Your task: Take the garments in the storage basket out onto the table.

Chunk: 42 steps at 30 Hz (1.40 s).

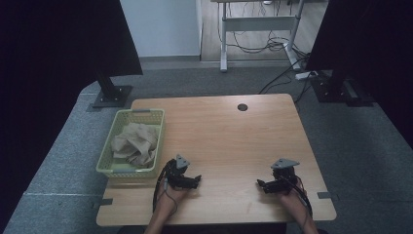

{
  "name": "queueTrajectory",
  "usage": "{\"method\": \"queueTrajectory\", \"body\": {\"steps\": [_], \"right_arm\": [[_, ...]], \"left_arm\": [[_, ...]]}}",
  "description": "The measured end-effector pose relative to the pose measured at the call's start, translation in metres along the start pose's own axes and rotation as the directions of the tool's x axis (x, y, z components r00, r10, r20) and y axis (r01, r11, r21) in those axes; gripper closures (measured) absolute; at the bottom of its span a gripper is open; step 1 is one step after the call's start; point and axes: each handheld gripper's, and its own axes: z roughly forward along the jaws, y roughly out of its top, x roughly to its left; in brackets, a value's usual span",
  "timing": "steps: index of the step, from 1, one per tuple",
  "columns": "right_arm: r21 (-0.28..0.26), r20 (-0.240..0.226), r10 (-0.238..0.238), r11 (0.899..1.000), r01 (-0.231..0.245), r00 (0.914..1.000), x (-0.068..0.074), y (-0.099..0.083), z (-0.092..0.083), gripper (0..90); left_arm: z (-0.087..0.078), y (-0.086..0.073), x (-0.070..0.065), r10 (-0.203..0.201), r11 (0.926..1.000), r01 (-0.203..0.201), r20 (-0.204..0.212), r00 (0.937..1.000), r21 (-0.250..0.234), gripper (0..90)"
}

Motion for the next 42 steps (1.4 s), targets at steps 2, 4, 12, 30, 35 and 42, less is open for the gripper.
{"method": "queueTrajectory", "body": {"steps": [2,4,12,30,35,42], "right_arm": [[0.0,-0.001,-0.001,1.0,0.001,1.0,0.0,0.0,0.0,2.6],[0.0,-0.001,-0.001,1.0,0.001,1.0,0.0,0.0,0.0,2.6],[0.0,-0.002,-0.001,1.0,0.001,1.0,0.0,0.0,0.0,2.6],[-0.001,-0.001,0.0,1.0,0.0,1.0,0.001,0.0,0.0,2.7],[0.0,0.0,0.002,1.0,-0.002,1.0,0.001,0.0,0.0,2.7],[0.0,0.0,0.002,1.0,-0.002,1.0,0.001,0.0,0.0,2.7]], "left_arm": [[0.0,0.0,0.0,-0.001,1.0,0.001,0.0,1.0,0.005,2.8],[0.0,0.0,0.0,-0.002,1.0,0.002,0.0,1.0,0.005,2.1],[0.0,0.0,0.0,0.0,1.0,0.0,0.002,1.0,0.005,1.9],[-0.003,0.005,0.003,0.0,1.0,0.0,0.016,0.9999,0.001,4.5],[-0.004,0.01,0.002,0.008,0.9999,-0.009,0.019,0.9998,0.009,5.1],[-0.007,0.016,0.004,-0.002,1.0,0.002,0.031,0.9995,0.006,5.3]]}}
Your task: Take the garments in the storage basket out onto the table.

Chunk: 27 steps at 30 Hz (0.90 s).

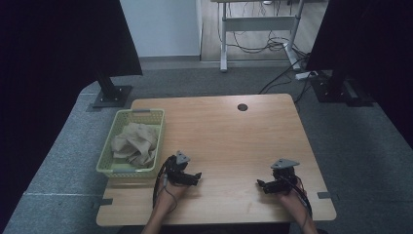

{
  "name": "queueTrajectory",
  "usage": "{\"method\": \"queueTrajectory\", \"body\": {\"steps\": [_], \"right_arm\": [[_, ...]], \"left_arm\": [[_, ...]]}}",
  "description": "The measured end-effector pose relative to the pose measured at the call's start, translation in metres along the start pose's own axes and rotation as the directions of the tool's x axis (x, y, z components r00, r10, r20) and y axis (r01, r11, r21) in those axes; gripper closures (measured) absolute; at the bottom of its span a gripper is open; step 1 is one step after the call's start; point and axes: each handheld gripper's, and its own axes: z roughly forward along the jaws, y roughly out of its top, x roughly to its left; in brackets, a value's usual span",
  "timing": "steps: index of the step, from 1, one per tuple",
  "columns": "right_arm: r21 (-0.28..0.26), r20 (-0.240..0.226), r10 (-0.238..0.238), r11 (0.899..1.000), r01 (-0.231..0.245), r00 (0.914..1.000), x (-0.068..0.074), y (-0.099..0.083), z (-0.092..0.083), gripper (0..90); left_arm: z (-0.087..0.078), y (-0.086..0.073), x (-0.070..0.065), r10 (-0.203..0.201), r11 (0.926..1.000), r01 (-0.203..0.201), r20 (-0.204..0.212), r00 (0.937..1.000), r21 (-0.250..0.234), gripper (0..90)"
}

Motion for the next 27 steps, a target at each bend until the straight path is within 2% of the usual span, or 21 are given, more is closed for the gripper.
{"method": "queueTrajectory", "body": {"steps": [6,18,27], "right_arm": [[0.0,0.0,0.0,1.0,0.0,1.0,0.0,0.0,0.0,2.7],[0.0,0.0,0.0,1.0,0.0,1.0,0.0,0.0,0.0,2.7],[0.0,0.0,0.0,1.0,0.0,1.0,0.0,0.0,0.0,2.7]], "left_arm": [[-0.004,0.006,0.002,0.002,1.0,-0.002,-0.003,1.0,-0.001,5.3],[-0.022,0.03,0.012,-0.008,0.9999,0.008,0.012,0.9999,-0.008,5.3],[-0.033,0.049,0.021,0.009,0.9999,-0.008,-0.011,0.9999,0.006,5.4]]}}
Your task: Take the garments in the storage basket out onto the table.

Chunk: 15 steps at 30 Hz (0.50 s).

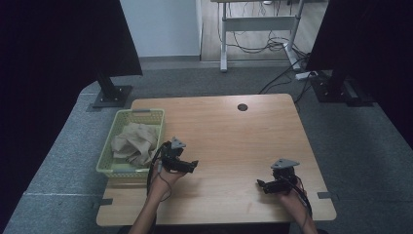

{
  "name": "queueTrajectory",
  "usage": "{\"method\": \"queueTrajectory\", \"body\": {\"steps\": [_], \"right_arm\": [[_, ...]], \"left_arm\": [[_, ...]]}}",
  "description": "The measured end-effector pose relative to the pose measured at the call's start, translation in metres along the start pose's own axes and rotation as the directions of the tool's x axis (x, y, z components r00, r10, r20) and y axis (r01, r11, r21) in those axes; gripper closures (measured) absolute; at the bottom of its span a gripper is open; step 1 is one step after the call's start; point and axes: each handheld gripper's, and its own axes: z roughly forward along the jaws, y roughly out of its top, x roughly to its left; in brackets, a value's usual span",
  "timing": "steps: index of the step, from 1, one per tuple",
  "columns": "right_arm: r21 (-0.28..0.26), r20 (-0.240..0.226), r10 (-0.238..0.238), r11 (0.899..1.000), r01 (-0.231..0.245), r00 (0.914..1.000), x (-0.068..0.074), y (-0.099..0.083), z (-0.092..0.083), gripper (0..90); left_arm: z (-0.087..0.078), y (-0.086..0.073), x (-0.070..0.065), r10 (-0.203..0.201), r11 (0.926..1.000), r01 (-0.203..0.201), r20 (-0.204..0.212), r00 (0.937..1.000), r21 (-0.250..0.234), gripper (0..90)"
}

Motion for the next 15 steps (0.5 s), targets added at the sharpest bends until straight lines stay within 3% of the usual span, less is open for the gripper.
{"method": "queueTrajectory", "body": {"steps": [9,15], "right_arm": [[0.0,0.0,0.0,1.0,0.0,1.0,0.0,0.0,0.0,2.7],[0.0,0.0,0.0,1.0,0.0,1.0,0.0,0.0,0.0,2.7]], "left_arm": [[-0.011,0.011,0.015,-0.024,0.9997,0.024,-0.006,0.9997,0.004,5.2],[-0.02,0.018,0.026,-0.032,0.9995,0.032,-0.031,0.999,0.002,4.8]]}}
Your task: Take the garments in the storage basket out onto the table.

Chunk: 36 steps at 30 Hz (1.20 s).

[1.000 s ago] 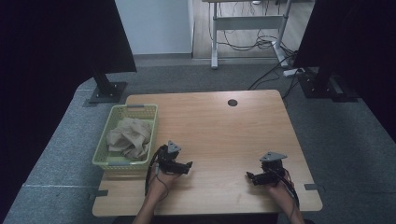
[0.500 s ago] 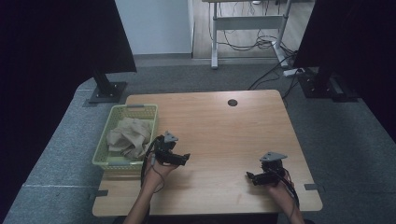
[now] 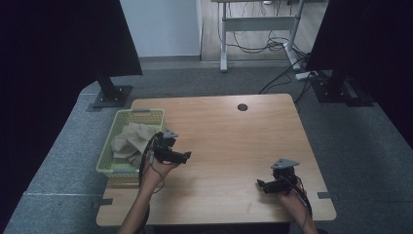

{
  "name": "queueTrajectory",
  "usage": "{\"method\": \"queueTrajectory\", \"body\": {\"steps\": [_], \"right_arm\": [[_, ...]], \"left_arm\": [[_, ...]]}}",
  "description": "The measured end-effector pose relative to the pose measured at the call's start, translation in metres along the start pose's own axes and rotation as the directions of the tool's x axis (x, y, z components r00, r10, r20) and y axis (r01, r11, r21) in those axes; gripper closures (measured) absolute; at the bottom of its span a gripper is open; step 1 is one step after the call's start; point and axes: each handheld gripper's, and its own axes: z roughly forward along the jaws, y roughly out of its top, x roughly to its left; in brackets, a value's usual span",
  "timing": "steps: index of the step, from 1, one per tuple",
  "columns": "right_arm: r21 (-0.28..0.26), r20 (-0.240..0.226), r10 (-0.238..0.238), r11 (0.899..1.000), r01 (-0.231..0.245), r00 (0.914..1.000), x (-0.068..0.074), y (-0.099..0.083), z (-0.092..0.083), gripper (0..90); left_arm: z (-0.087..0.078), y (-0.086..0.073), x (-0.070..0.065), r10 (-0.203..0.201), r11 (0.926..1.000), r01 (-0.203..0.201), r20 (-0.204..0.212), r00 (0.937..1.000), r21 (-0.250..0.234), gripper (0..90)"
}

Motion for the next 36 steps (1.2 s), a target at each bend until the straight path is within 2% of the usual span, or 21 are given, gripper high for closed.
{"method": "queueTrajectory", "body": {"steps": [10,18,24,25,26,27,28,30,31,32,36], "right_arm": [[0.0,0.0,0.002,1.0,-0.002,1.0,0.0,0.0,0.0,2.7],[0.0,0.0,-0.001,1.0,0.001,1.0,0.0,0.0,0.0,2.7],[0.0,0.0,0.0,1.0,0.0,1.0,0.0,0.0,0.0,2.7],[0.0,0.0,0.0,1.0,0.0,1.0,0.0,0.0,0.0,2.7],[0.0,0.0,0.0,1.0,0.0,1.0,0.0,0.0,0.0,2.7],[0.0,0.0,0.0,1.0,0.0,1.0,0.0,0.0,0.0,2.7],[0.0,0.001,-0.001,1.0,0.001,1.0,0.0,0.0,0.0,2.7],[0.0,0.0,0.0,1.0,0.0,1.0,0.0,0.0,0.0,2.7],[0.0,0.0,0.0,1.0,0.0,1.0,0.0,0.0,0.0,2.7],[0.0,0.001,0.0,1.0,0.0,1.0,0.0,0.0,0.0,2.7],[0.001,0.0,0.001,1.0,-0.001,1.0,0.0,0.0,0.0,2.7]], "left_arm": [[-0.013,0.013,0.016,-0.008,0.9999,0.008,-0.04,0.9992,-0.013,3.3],[-0.022,0.017,0.038,-0.034,0.9994,0.032,-0.085,0.9958,-0.015,2.1],[-0.027,0.02,0.054,-0.048,0.9988,0.048,-0.144,0.9884,-0.007,0.6],[-0.027,0.02,0.054,-0.048,0.9988,0.048,-0.144,0.9884,-0.007,0.2],[-0.028,0.02,0.06,-0.047,0.9989,0.047,-0.162,0.9857,-0.004,0.2],[-0.028,0.02,0.06,-0.047,0.9989,0.047,-0.162,0.9857,-0.004,0.0],[-0.03,0.021,0.066,-0.048,0.9989,0.047,-0.182,0.9821,-0.009,0.0],[-0.031,0.021,0.072,-0.05,0.9987,0.05,-0.199,0.9787,-0.006,0.0],[-0.031,0.021,0.072,-0.05,0.9987,0.05,-0.199,0.9787,-0.006,0.0],[-0.033,0.02,0.079,-0.059,0.9982,0.059,-0.21,0.976,-0.003,0.0],[-0.034,0.017,0.092,-0.081,0.9965,0.083,-0.22,0.9722,0.0,0.0]]}}
